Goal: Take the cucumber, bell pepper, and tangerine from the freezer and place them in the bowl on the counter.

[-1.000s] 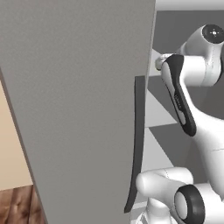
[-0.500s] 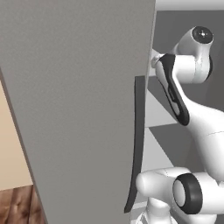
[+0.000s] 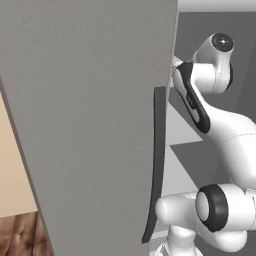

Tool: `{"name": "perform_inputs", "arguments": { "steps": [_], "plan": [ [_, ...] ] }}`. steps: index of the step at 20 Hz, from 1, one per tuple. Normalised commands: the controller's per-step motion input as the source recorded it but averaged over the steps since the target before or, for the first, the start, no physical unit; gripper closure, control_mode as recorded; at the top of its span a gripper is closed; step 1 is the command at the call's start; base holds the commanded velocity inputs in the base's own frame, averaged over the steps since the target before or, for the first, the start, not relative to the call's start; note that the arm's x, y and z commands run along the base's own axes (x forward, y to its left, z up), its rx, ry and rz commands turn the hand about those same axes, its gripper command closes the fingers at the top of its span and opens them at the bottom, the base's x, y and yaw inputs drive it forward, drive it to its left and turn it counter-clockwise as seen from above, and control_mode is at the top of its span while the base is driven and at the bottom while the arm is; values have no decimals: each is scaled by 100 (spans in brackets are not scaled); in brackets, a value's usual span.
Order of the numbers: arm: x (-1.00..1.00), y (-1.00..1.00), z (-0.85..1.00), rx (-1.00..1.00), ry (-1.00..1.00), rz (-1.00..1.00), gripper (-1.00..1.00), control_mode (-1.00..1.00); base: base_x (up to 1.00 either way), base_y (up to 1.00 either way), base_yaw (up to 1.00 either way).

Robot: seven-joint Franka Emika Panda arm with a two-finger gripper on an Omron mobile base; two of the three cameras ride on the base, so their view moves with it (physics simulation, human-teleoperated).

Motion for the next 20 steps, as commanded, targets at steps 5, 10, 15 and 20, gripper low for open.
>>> {"name": "perform_inputs", "arguments": {
  "steps": [5, 10, 15, 20],
  "plan": [
    [19, 0, -2, 0, 0, 0, -100, -100, 0, 0, 0],
    [11, 0, -2, 0, 0, 0, -100, -100, 0, 0, 0],
    [21, 0, -6, 1, 1, 0, -100, -100, 0, 0, 0],
    [14, 0, -12, 1, 0, 0, -100, -100, 0, 0, 0]
  ]
}}
